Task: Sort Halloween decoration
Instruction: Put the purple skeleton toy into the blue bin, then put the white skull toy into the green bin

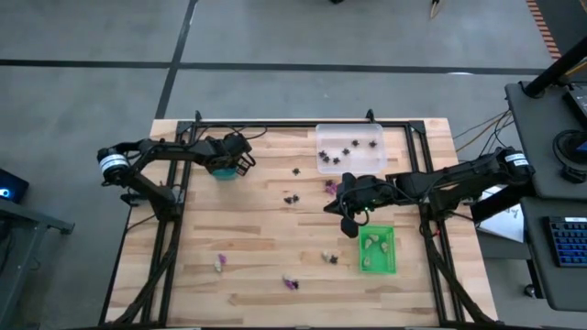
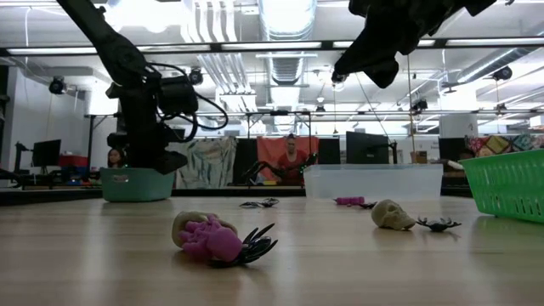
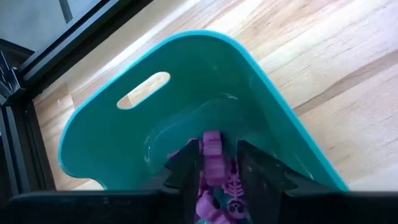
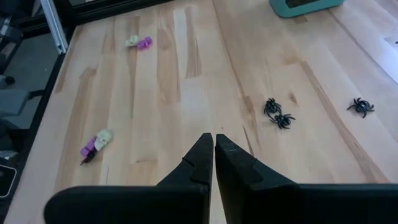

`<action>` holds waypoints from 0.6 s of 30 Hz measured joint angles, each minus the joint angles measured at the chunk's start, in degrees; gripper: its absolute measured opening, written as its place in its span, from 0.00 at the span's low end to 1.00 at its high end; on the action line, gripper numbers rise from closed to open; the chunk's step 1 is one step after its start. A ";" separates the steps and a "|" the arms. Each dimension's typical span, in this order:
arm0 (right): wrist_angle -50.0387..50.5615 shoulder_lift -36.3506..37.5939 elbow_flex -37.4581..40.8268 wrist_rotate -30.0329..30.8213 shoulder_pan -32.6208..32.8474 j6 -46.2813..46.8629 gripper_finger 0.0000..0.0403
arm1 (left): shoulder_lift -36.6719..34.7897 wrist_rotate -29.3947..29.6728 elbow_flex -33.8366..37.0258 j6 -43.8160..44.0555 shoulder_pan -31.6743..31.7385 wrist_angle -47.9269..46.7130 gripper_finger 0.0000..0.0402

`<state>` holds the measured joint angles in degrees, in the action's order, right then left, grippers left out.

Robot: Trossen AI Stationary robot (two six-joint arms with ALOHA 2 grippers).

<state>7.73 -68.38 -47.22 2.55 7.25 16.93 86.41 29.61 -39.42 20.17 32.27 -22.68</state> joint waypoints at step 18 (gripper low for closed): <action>1.03 -0.02 -3.56 -0.07 1.30 8.89 0.02 | -10.14 0.52 -6.95 -3.18 -2.10 -10.54 0.30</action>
<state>8.76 -68.40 -50.78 2.48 8.54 25.82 76.27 30.13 -46.37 16.99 30.17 -33.22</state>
